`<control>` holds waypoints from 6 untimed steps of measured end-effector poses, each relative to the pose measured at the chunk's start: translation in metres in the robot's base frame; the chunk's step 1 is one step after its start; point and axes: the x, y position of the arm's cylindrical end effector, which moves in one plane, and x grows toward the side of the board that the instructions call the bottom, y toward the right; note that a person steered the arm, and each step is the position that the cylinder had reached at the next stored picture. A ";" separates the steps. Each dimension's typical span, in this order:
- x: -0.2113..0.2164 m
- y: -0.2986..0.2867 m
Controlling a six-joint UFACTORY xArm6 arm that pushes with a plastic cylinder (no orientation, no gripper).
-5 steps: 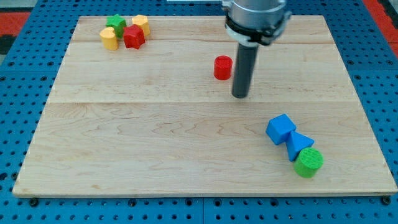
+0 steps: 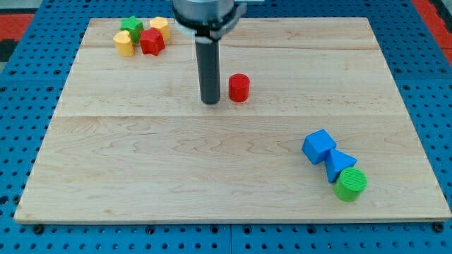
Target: Move the red circle diagonally to the top left of cube
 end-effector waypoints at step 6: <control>-0.011 0.001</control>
